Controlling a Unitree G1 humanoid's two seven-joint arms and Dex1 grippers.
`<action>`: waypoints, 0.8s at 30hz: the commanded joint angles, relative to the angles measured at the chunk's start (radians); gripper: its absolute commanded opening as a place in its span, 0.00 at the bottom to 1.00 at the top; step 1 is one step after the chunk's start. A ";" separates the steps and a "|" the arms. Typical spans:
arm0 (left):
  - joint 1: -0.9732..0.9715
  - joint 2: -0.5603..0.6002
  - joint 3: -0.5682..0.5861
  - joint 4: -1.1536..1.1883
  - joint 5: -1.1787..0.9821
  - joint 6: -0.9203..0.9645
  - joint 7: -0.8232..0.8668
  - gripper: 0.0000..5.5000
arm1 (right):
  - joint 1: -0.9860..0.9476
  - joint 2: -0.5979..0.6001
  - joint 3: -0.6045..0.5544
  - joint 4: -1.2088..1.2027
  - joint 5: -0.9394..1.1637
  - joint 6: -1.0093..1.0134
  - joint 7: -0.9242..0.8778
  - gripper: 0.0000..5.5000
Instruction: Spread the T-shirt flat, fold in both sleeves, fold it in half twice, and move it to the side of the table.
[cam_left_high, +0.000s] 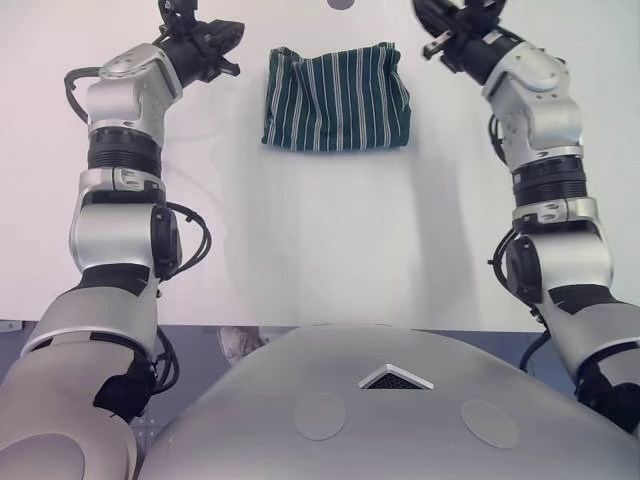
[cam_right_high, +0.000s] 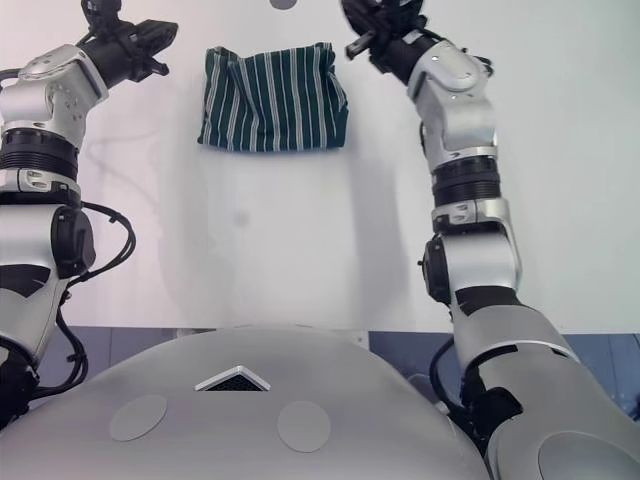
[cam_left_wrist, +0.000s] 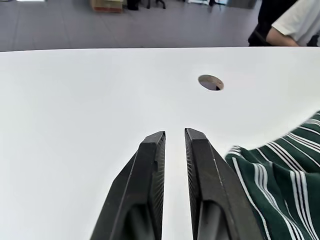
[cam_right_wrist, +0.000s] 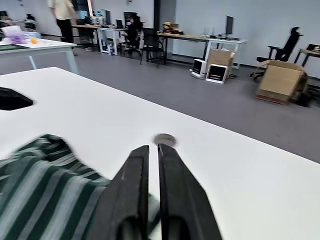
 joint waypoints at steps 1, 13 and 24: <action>0.049 -0.027 0.050 -0.010 -0.003 -0.018 0.041 0.01 | 0.039 0.095 0.078 -0.039 0.033 0.116 0.098 0.00; 0.221 -0.099 0.094 -0.214 0.001 0.032 0.121 0.00 | 0.013 -0.018 -0.382 0.710 0.098 0.107 -0.594 0.00; 0.421 -0.230 0.116 -0.459 0.018 -0.023 0.284 0.00 | 0.385 -0.261 -0.653 0.184 0.112 0.200 -0.780 0.00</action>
